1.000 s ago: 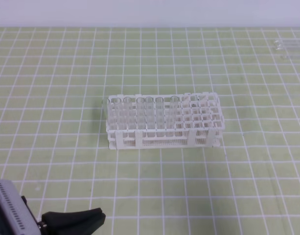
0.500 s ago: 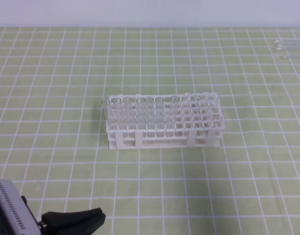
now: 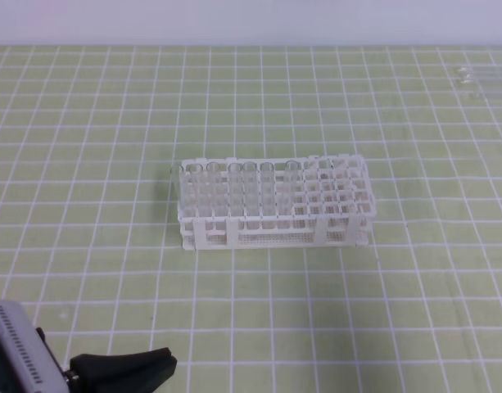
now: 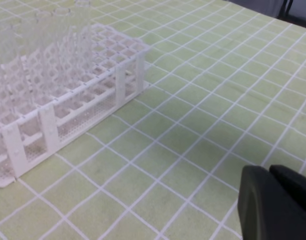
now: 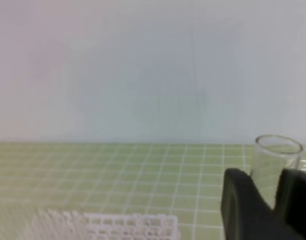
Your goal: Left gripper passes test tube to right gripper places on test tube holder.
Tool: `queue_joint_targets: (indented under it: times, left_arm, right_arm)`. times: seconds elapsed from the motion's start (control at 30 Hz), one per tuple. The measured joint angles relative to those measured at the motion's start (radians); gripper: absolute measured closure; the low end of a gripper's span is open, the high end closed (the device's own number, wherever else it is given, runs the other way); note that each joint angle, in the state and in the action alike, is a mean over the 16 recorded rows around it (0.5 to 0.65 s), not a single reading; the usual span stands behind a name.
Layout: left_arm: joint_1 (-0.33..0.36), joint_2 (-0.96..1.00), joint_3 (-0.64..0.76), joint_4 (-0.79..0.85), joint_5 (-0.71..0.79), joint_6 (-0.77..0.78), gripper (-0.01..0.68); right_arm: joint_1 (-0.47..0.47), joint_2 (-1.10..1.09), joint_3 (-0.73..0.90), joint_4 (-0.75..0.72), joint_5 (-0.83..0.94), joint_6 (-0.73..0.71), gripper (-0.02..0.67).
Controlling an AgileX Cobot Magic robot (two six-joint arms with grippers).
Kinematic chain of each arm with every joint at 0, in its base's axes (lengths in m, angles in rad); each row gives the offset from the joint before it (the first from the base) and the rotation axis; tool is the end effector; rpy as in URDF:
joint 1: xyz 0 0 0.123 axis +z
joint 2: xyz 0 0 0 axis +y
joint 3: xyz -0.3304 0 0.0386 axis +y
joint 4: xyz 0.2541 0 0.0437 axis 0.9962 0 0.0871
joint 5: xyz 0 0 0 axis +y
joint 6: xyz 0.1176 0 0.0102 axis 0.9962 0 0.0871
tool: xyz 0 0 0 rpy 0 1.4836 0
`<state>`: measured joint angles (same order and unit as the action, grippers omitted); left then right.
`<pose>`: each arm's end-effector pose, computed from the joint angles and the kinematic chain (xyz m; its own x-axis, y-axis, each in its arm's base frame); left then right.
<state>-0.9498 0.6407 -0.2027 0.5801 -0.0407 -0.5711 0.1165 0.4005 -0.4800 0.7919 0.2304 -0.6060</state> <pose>0.0671 -0.0983 0.2464 -0.1741 0.2582 -0.9503 0.8270 0.5623 0.0012 0.0743 0.0281 0.3514 -0.0441 0.1654 -0.9852 -0.2726 0.9468 0.1711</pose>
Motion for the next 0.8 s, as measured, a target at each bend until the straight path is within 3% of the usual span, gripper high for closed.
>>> queue_joint_targets:
  times: [0.4,0.67,0.8]
  left_arm:
    - [0.0,0.001,0.0,0.001,-0.001,0.0,0.672]
    - [0.0,0.0,0.0,0.001,0.0,0.0,0.672]
    - [0.0,0.0,0.0,0.0,0.002,0.0,0.672]
  right_arm:
    - [0.146,0.093,-0.002,-0.112,-0.179,0.181,0.638]
    - [0.258,0.29,-0.047,-0.162,-0.289,0.208,0.638]
    - [0.299,0.408,-0.079,-0.258,-0.372,0.258,0.638]
